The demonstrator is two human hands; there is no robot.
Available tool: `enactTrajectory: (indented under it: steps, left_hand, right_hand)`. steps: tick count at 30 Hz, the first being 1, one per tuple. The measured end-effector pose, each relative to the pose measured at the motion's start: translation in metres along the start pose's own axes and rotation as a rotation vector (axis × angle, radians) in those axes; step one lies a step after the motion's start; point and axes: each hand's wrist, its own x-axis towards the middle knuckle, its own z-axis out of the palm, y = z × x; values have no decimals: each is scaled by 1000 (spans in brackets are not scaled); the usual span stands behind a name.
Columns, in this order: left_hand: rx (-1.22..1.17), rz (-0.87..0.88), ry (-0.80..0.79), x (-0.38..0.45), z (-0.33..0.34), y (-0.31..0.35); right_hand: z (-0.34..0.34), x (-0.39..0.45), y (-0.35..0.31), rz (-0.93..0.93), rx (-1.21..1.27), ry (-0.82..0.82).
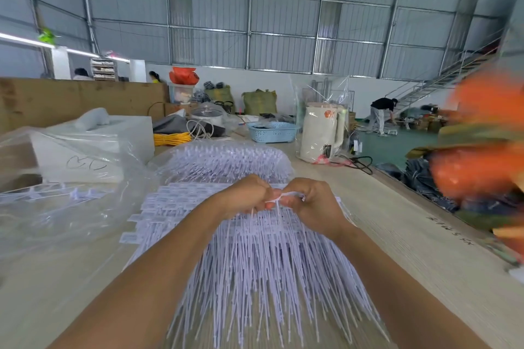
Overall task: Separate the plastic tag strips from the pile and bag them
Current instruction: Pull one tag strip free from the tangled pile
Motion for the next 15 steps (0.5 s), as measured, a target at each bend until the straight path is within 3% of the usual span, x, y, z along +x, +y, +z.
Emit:
enactTrajectory:
  steps: [3,5,7,9,12,15]
  left_hand:
    - [-61,-37,-49,-2,-4,-1]
    - [-47,-46,-35,-4,-5,-3]
    - [40,-15,-6,-6,-4,-4]
    - [101,28,-58,-6,1,-1]
    - [239,72,-137,-4,6,2]
    - [404,124,-138,-3,5,2]
  right_hand:
    - [0,-5,2,-80,-79,65]
    - [-7,-4,2,96,14,78]
    - [-16,0,-1,322,300,80]
    - [-19,2,-7,408,479,24]
    - [-12,5,-16,378,442,-126]
    - [-6,9,-16,332,320,-174]
